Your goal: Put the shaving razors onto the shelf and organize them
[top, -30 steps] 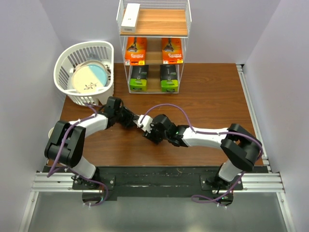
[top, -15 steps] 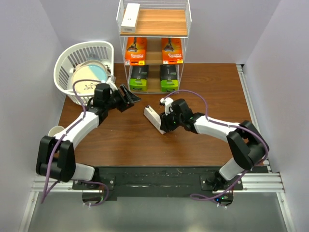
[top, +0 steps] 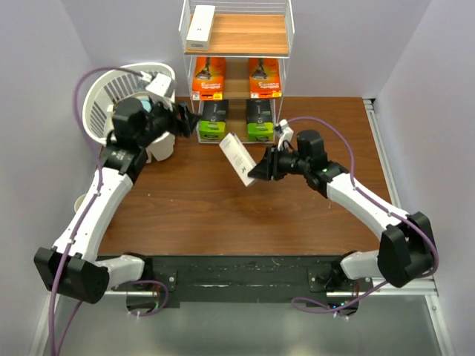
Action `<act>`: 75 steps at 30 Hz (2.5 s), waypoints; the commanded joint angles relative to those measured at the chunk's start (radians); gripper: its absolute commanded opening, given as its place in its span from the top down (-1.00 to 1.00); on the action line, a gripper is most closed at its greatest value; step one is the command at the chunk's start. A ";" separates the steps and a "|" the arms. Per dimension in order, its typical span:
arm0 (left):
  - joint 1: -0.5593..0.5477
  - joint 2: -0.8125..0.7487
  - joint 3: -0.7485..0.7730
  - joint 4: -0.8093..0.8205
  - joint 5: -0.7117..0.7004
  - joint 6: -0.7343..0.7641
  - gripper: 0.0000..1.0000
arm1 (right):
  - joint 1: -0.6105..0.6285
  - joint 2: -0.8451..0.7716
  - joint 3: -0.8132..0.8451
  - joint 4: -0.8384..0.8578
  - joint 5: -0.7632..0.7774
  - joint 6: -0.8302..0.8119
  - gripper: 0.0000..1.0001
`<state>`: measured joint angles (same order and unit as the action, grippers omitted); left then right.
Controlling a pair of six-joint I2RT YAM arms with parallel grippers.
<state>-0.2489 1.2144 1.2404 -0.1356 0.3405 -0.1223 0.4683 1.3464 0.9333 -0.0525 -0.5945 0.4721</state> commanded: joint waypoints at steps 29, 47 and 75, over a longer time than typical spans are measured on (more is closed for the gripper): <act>-0.262 0.421 0.524 0.102 0.051 0.377 1.00 | -0.224 0.353 0.815 0.149 0.206 0.711 0.50; -0.288 0.637 0.728 0.226 0.014 0.342 1.00 | -0.286 0.409 0.934 -0.046 0.271 0.763 -0.50; -0.342 0.913 1.004 0.439 -0.494 0.400 1.00 | -0.300 0.336 0.845 0.048 0.239 0.738 -0.62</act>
<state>-0.5911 2.0697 2.1628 0.2298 -0.1032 0.2592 0.1719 1.7119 1.7775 -0.0376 -0.3569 1.2205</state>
